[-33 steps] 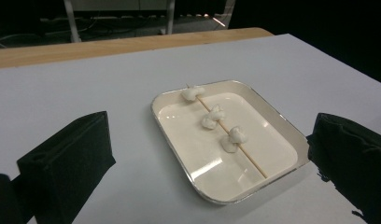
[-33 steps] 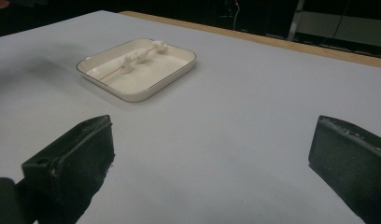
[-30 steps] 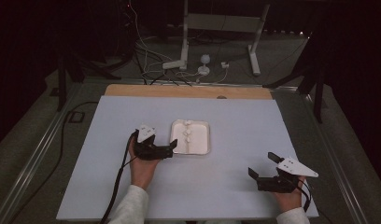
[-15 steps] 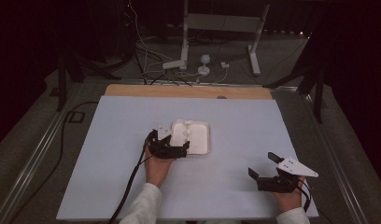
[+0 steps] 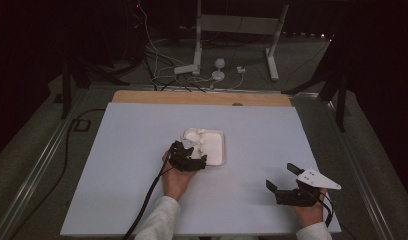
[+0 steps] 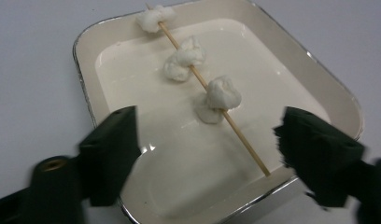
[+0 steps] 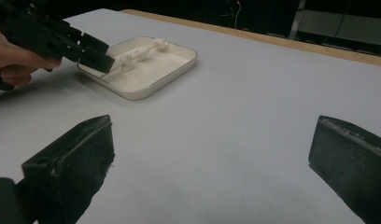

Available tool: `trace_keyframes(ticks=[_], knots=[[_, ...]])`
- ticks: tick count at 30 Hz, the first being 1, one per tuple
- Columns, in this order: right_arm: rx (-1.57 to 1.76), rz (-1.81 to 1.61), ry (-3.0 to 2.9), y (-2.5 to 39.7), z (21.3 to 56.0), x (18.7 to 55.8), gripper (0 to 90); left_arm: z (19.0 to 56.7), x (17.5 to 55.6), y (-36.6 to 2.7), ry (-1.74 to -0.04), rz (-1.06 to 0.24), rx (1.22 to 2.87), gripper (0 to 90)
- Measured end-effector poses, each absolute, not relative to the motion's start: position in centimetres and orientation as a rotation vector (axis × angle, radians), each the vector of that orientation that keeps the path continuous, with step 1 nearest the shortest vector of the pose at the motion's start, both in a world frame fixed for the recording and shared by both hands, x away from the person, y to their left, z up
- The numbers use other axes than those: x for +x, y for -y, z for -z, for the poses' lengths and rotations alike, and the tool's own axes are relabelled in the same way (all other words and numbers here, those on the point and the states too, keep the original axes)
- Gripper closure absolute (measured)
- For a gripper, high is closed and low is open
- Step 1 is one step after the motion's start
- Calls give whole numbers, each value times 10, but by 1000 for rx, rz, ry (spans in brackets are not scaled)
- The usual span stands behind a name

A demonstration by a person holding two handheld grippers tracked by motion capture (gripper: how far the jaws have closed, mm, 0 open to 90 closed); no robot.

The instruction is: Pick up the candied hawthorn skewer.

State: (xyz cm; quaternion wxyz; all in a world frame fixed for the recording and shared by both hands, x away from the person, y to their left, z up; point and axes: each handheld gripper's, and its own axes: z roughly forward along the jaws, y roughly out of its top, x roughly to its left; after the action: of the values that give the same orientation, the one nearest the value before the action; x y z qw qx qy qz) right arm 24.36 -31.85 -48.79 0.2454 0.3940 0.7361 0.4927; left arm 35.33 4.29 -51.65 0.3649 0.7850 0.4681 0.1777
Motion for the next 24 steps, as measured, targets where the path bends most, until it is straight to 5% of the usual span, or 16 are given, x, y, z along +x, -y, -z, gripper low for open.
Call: trace_keyframes(ticks=[16, 24], knots=[[1076, -1341, -2017, 318, 489, 244, 0, 514, 362, -55, -1329, -359, 2058, 861], [1078, -1338, -2017, 319, 489, 244, 0, 510, 361, -58, -1311, -292, 2035, 900]])
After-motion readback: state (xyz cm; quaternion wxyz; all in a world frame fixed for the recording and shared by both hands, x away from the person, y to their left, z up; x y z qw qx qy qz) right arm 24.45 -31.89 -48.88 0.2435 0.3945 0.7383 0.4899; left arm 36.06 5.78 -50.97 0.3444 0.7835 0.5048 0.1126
